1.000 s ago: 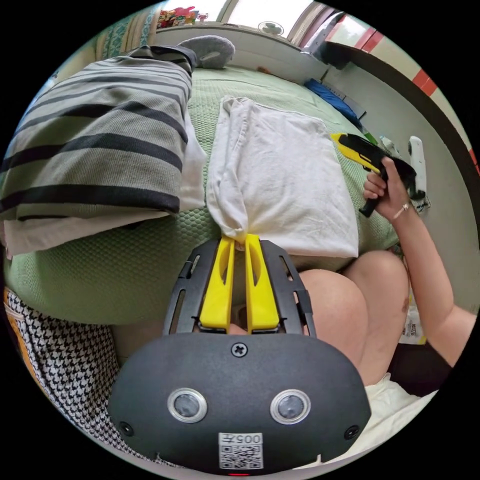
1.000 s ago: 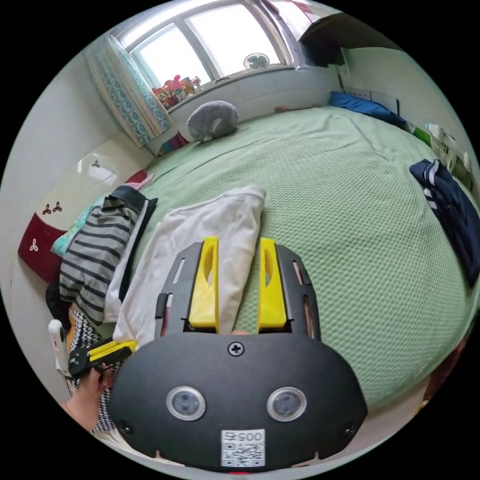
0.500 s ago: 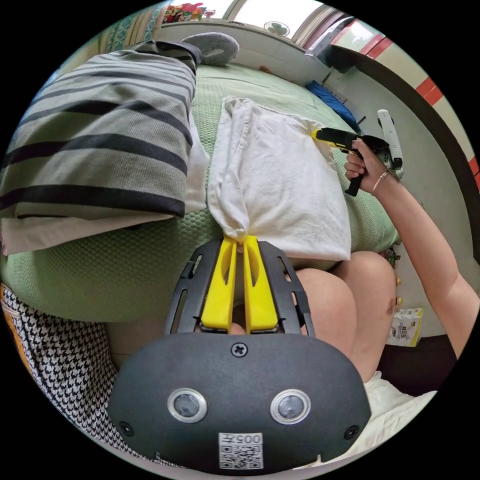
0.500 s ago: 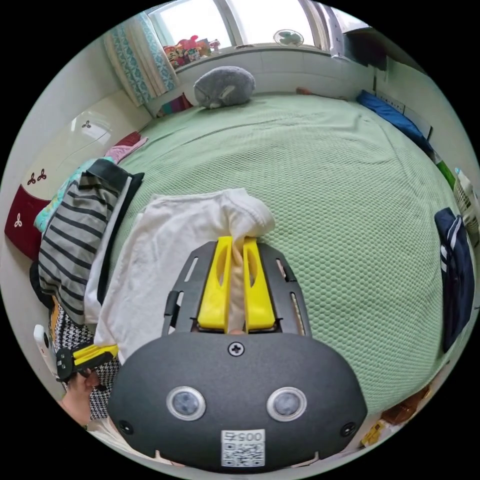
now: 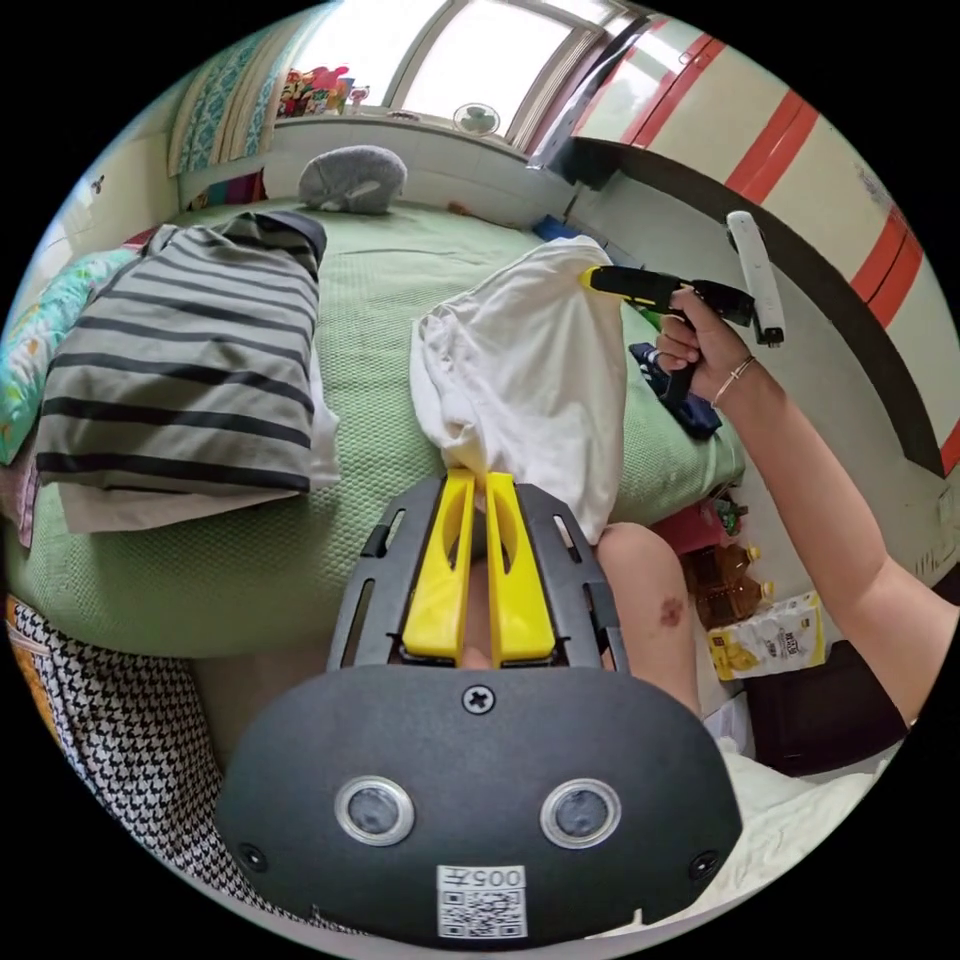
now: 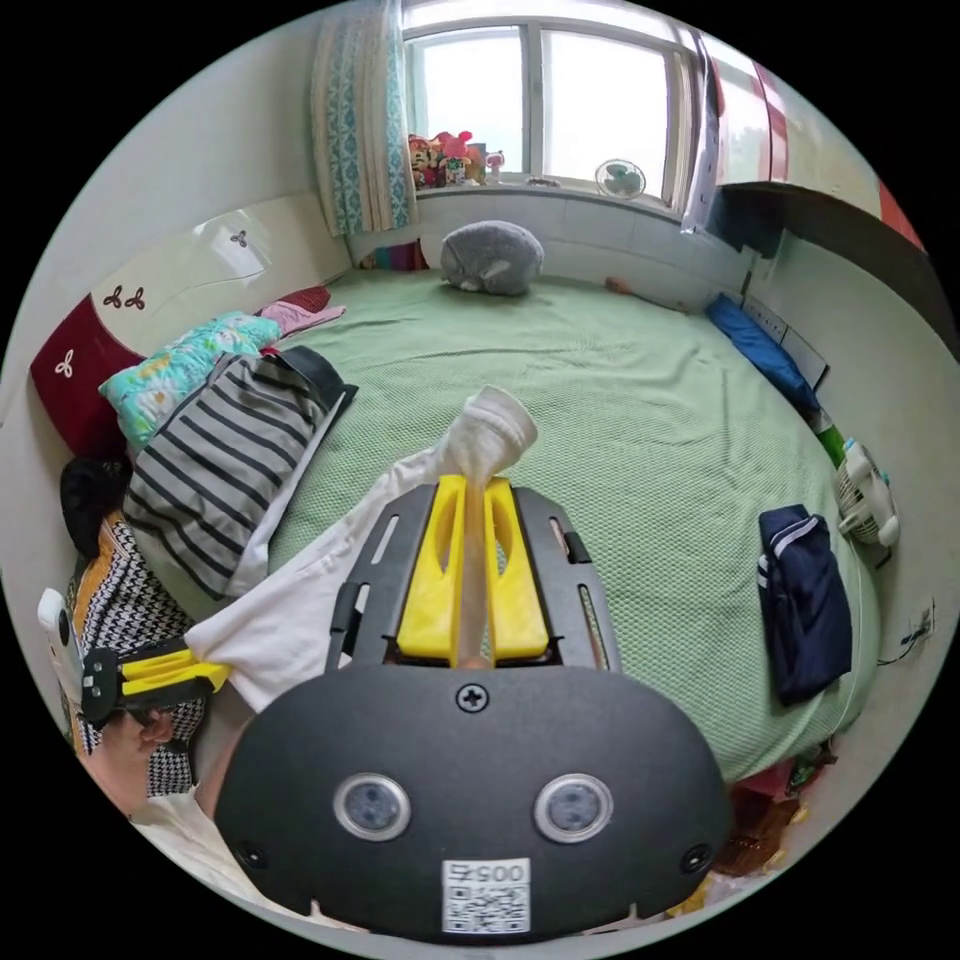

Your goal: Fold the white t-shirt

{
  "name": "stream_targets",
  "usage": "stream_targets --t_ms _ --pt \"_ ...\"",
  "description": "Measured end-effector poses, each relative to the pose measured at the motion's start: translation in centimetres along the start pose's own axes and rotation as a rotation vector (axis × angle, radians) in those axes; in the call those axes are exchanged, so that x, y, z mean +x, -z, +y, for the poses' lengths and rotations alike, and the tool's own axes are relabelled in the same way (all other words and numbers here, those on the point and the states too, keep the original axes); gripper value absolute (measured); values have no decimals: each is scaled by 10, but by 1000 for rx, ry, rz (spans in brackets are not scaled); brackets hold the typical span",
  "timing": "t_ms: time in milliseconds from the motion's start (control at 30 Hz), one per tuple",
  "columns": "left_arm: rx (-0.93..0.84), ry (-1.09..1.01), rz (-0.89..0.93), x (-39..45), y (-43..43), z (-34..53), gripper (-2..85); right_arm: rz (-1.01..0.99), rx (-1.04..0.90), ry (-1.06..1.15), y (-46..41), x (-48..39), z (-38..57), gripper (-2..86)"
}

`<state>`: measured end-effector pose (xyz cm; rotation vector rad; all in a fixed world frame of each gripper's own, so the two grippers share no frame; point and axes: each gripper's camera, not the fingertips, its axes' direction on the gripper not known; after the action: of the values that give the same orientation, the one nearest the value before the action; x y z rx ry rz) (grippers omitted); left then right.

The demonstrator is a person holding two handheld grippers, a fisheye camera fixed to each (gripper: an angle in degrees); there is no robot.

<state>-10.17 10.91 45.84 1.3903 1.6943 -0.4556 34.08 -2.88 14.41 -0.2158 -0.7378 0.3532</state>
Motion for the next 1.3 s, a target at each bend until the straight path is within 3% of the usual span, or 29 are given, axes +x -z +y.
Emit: stream_targets --t_ms 400,767,1067,1300 --pt "153 -36 -26 13 142 25 24 1 114 62 107 -71 -29 -9" --pt "278 -14 -159 -17 283 7 23 -51 273 190 168 -175 -117 -9" --pt "350 54 -298 -54 356 6 26 -162 282 250 141 -255 -193 -9" --pt "246 161 -391 -101 318 3 26 -202 180 209 38 -283 -215 25"
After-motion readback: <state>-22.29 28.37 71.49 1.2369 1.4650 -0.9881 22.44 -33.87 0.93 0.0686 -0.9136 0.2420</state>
